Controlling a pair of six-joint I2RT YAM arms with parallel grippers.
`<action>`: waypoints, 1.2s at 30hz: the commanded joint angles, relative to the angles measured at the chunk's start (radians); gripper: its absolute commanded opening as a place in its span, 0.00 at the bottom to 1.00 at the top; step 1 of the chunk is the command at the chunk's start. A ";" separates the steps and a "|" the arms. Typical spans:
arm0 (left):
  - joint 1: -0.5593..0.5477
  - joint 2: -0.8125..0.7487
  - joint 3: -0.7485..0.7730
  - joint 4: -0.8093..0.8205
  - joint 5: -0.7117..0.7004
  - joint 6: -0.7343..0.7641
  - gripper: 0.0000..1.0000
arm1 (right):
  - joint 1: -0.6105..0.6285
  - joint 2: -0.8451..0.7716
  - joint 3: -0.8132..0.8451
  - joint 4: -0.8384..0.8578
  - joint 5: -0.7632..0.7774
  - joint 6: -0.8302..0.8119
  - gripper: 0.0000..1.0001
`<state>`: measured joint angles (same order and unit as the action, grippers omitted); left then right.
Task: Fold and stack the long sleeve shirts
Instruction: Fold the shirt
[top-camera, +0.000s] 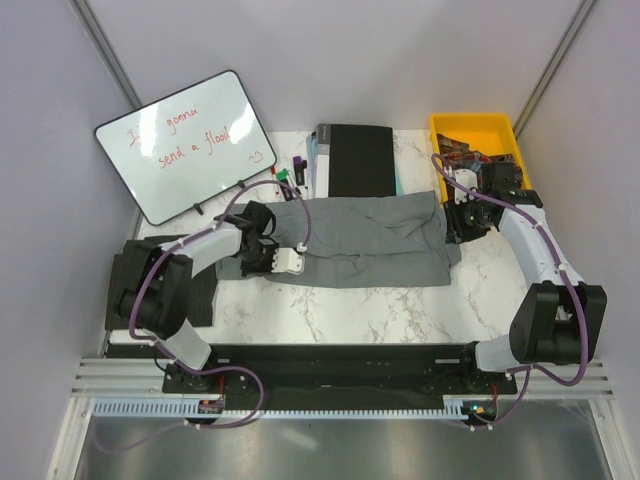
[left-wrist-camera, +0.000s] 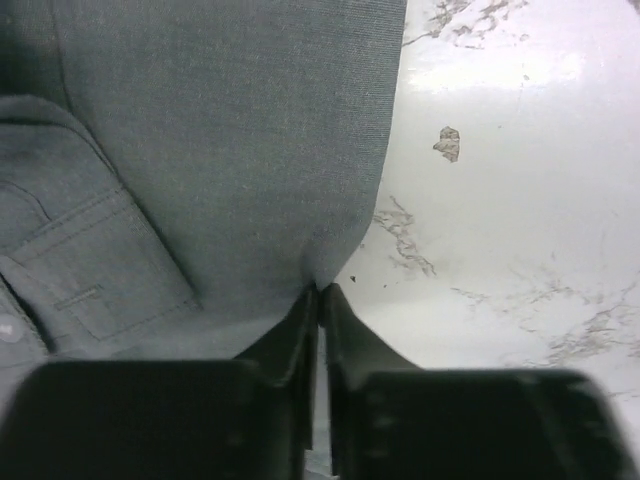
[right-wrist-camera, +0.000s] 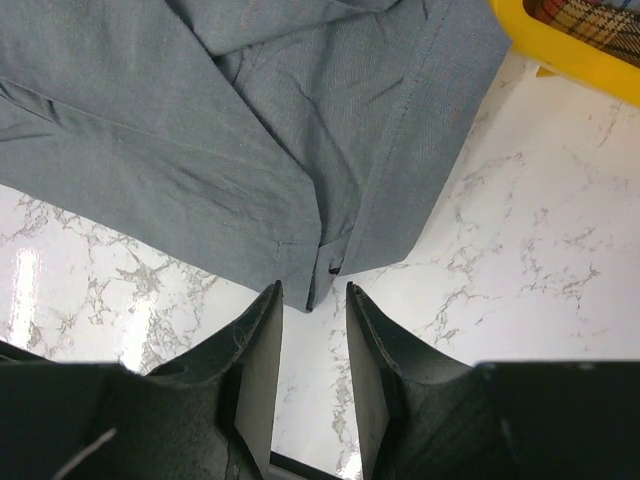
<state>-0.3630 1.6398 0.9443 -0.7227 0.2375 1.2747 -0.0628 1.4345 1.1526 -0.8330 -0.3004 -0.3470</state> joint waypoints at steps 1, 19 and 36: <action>-0.092 0.006 -0.048 -0.007 -0.058 0.025 0.02 | 0.000 -0.025 0.041 -0.023 -0.017 -0.014 0.39; -0.429 -0.087 0.336 -0.307 0.417 -0.506 0.56 | -0.081 0.041 0.127 -0.006 0.015 -0.058 0.41; -0.082 0.301 0.795 -0.170 0.562 -0.792 0.60 | 0.056 0.300 0.431 0.118 -0.098 -0.128 0.50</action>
<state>-0.4538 1.9160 1.7287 -0.9001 0.6827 0.5987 -0.0986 1.6611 1.4002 -0.7628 -0.3412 -0.4061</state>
